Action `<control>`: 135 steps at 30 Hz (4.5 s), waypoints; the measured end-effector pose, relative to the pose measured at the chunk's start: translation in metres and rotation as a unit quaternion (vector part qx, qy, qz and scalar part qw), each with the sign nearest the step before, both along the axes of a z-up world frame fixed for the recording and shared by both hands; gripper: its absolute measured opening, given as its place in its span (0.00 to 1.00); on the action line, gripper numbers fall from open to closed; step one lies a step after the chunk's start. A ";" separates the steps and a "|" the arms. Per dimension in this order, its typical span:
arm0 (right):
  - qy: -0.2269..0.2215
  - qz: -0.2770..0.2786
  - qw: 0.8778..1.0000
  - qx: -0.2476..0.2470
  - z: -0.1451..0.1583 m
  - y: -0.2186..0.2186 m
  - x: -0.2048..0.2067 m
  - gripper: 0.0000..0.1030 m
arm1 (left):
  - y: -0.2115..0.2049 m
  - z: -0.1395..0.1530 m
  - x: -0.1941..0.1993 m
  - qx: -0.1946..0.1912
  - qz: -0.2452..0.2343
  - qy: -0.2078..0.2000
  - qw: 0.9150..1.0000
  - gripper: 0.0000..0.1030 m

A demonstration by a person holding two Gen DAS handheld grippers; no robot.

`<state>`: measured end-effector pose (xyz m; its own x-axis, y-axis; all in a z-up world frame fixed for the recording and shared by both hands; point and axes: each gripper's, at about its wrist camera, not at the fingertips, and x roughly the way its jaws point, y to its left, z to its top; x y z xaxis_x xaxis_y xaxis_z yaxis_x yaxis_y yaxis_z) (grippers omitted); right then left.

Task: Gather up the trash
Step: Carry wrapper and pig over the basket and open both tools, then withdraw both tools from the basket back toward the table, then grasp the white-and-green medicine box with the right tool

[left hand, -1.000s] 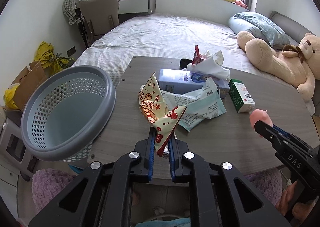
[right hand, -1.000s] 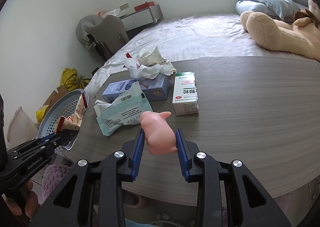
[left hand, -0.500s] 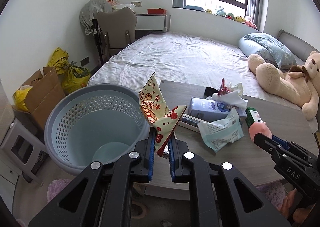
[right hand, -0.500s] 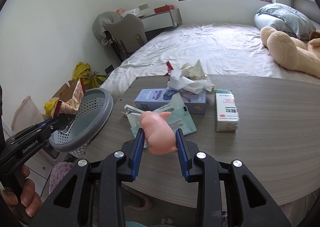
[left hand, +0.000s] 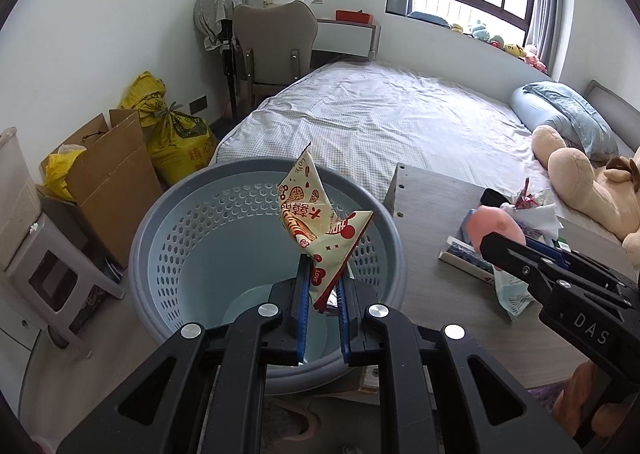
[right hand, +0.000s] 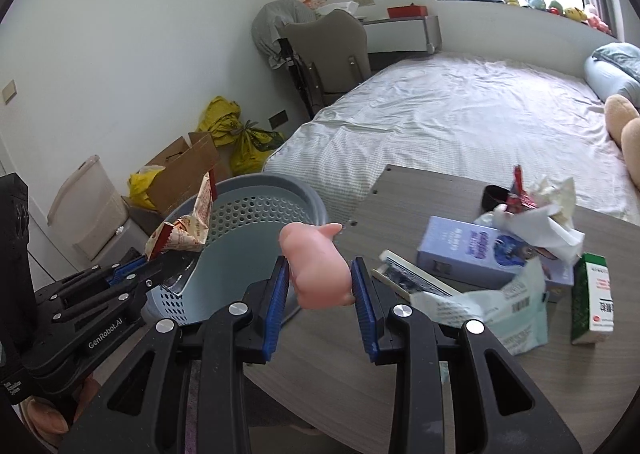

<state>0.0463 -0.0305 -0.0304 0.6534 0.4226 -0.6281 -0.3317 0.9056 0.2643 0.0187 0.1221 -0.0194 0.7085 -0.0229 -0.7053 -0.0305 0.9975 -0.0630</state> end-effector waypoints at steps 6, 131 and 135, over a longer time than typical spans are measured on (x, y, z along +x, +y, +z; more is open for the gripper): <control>0.015 0.025 1.000 -0.006 -0.011 0.037 0.024 0.31 | 0.023 -0.014 0.019 -0.005 0.000 0.018 1.000 0.12; 0.059 -0.237 0.966 -0.080 -0.062 -0.212 0.001 0.94 | -0.137 -0.022 0.016 0.044 -0.093 0.027 0.994 0.77; 0.067 -0.236 0.965 -0.094 -0.065 -0.210 0.010 0.92 | -0.136 -0.027 0.021 0.045 -0.089 0.034 0.994 0.77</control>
